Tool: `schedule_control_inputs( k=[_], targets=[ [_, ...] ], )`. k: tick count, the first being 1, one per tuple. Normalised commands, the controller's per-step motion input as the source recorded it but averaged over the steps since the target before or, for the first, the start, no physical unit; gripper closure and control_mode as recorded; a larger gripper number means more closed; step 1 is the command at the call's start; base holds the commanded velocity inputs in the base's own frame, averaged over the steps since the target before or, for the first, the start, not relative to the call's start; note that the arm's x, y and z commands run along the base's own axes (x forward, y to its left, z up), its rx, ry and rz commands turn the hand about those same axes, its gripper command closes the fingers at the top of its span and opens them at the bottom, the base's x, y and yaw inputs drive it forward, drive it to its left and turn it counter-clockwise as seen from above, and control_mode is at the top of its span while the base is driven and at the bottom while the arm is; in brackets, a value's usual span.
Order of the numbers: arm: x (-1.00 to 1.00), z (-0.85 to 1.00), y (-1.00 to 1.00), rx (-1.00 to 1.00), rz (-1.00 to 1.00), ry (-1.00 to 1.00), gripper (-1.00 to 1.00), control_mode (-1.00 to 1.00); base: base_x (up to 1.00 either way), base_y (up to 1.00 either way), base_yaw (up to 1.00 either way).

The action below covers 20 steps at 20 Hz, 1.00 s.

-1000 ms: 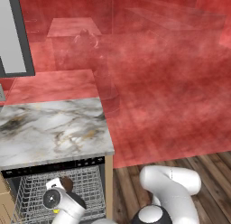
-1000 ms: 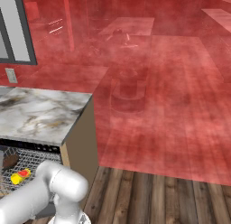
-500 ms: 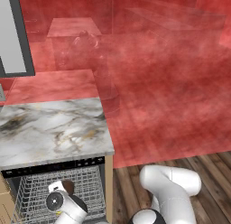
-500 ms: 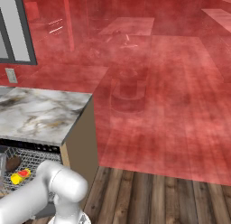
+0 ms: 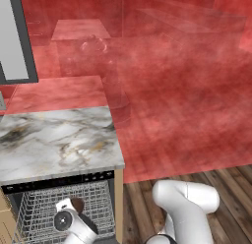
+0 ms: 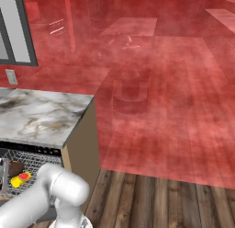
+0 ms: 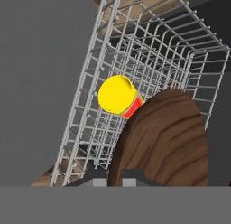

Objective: Pick up the cup and bowl from the counter, place them in the dishwasher, and close the dishwasher door.

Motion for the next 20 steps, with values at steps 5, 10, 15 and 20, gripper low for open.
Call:
schedule_control_inputs(
  k=[5, 10, 15, 20],
  targets=[
    [0.21, -0.03, -0.29, 0.0, 0.0, 0.0, 1.0, -1.0, 0.0, 0.0, 0.0],
    [0.26, -0.16, -0.27, 0.0, 0.0, 0.0, 1.0, -1.0, 0.0, 0.0, 0.0],
    [0.2, -0.49, -0.06, 0.0, 0.0, 0.0, 1.0, -1.0, 0.0, 0.0, 0.0],
    [0.14, -0.62, 0.0, 0.0, 0.0, 0.02, 1.0, -1.0, 0.0, 0.0, 0.0]
  ],
)
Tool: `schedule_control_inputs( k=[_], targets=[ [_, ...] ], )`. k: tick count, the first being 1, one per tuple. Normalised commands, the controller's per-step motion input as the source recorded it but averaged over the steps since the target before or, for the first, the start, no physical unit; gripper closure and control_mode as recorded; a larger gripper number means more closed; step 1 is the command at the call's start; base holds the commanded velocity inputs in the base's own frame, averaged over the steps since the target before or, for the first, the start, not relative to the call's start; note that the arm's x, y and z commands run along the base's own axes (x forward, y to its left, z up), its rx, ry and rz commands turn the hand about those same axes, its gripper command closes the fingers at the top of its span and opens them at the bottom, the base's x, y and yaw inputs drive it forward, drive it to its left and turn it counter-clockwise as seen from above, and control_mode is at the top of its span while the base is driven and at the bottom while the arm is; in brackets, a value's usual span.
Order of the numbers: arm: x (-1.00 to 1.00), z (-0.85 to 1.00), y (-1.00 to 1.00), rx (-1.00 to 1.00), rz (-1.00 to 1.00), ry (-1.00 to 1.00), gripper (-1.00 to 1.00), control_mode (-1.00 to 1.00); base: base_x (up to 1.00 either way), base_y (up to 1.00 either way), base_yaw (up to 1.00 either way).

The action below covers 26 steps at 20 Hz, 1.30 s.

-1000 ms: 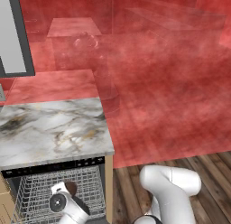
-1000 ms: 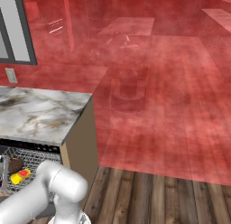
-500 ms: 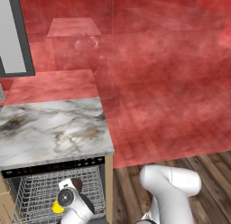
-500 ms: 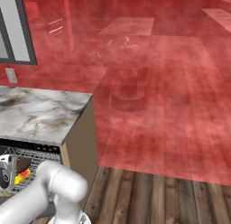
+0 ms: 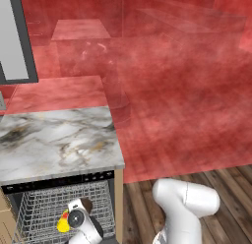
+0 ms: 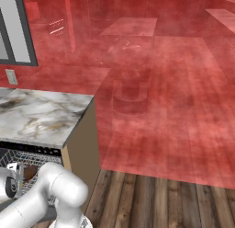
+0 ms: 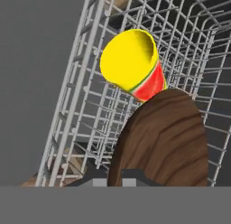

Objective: Pick up the cup and bowl from the counter, place them in the dishwasher, and close the dishwasher door.

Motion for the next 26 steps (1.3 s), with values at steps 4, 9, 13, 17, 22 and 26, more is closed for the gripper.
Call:
schedule_control_inputs(
  k=[4, 9, 13, 17, 22, 26],
  targets=[
    [0.08, -0.46, 0.0, 0.0, 0.0, 0.0, 1.0, -1.0, 0.0, 0.0, 0.0],
    [0.1, -0.46, 0.0, 0.0, 0.0, 0.0, 1.0, -1.0, 0.0, 0.0, 0.0],
    [0.23, -0.4, 0.0, 0.0, 0.0, 0.0, 1.0, -1.0, 0.0, 0.0, 0.0],
    [0.27, -0.37, 0.0, 0.0, 0.0, 0.0, 1.0, -1.0, 0.0, 0.0, 0.0],
    [0.32, -0.33, 0.0, 0.0, 0.0, 0.01, 1.0, -1.0, 0.0, 0.0, 0.0],
    [0.31, -0.36, 0.0, 0.0, 0.0, 0.01, -1.0, -1.0, 0.0, 0.0, 0.0]
  ],
)
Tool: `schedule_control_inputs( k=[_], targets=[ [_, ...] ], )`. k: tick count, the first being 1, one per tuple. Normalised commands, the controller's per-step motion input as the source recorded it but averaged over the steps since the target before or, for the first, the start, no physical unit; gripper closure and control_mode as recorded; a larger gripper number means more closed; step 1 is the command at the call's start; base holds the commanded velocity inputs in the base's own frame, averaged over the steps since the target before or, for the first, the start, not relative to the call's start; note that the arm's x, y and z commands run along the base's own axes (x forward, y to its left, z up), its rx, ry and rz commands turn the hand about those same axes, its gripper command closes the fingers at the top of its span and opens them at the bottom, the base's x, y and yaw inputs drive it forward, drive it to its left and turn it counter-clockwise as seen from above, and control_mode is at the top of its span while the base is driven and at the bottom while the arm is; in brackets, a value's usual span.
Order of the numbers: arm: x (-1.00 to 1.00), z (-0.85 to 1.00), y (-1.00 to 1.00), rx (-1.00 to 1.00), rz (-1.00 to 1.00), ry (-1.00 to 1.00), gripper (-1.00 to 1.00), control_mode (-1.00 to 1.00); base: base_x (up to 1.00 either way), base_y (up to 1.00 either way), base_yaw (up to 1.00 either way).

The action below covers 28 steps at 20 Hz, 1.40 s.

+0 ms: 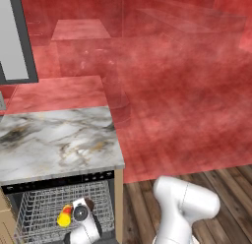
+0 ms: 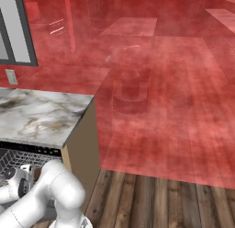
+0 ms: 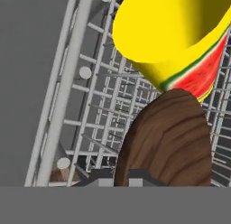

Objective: Pick up the cup and bowl from the counter, place them in the dishwasher, and close the dishwasher door.

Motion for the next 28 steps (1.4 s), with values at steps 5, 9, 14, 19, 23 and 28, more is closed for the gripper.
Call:
schedule_control_inputs(
  k=[5, 9, 14, 19, 23, 28],
  targets=[
    [0.09, -0.15, 0.0, 0.0, 0.0, 0.0, -1.0, -1.0, 0.0, 0.0, 0.0],
    [-0.15, 0.07, 0.0, 0.0, 0.0, -0.02, -1.0, -1.0, 0.0, 0.0, 0.0],
    [-0.52, 0.22, 0.07, -0.03, 0.0, -0.13, -1.0, -1.0, 0.0, 0.0, 0.0],
    [-0.26, 0.13, 0.08, -0.01, 0.0, -0.09, -1.0, -1.0, 0.0, 0.0, 0.0],
    [-0.11, 0.0, 0.02, 0.0, 0.01, -0.04, -1.0, -1.0, 0.0, 0.0, 0.0],
    [-0.24, 0.11, 0.0, 0.03, 0.0, -0.06, -1.0, -1.0, 0.0, 0.0, 0.0]
  ],
)
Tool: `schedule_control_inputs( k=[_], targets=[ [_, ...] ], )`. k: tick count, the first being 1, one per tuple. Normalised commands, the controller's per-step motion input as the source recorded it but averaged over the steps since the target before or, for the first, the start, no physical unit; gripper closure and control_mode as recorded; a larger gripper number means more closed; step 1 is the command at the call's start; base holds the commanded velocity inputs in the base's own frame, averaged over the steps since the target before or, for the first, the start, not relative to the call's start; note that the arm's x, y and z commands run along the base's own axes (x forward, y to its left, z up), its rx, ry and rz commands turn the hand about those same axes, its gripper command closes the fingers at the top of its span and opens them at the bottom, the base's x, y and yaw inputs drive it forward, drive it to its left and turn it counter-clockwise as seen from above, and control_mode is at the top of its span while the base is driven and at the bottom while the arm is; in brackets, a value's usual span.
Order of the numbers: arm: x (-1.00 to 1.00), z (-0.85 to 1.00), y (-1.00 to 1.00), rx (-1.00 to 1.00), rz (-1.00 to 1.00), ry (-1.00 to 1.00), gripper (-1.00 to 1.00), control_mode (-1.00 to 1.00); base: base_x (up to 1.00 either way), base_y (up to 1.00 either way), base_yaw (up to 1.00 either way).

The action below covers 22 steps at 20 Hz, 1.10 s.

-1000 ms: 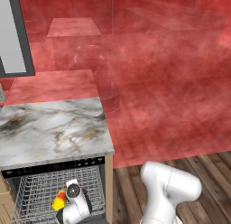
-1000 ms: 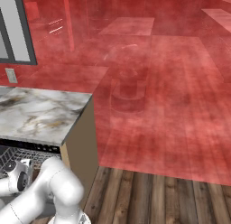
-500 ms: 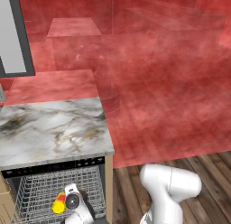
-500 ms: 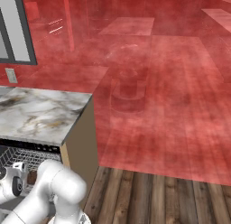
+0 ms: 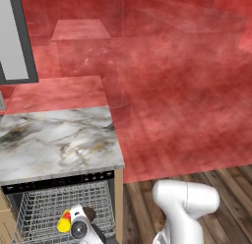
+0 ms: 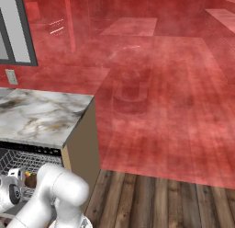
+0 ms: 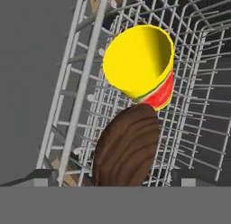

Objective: Pick up the cup and bowl from the counter, place them in the dishwasher, and close the dishwasher door.

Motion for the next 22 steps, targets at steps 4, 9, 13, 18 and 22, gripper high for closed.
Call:
schedule_control_inputs(
  k=[4, 9, 13, 18, 22],
  targets=[
    [-0.31, 0.35, 0.0, 0.13, 0.0, -0.08, -1.0, -1.0, 0.0, 0.0, 0.0],
    [-0.28, 0.42, -0.06, 0.28, 0.0, -0.06, -1.0, -1.0, 0.0, 0.0, 0.0],
    [-0.26, 0.14, -0.09, 0.38, 0.0, -0.03, -1.0, -1.0, 0.0, 0.0, 0.0],
    [-0.24, 0.0, 0.0, 0.3, 0.0, -0.02, -1.0, -1.0, 0.0, 0.0, 0.0],
    [-0.13, 0.0, 0.0, 0.17, 0.0, 0.0, -1.0, -1.0, 0.0, 0.0, 0.0]
  ],
)
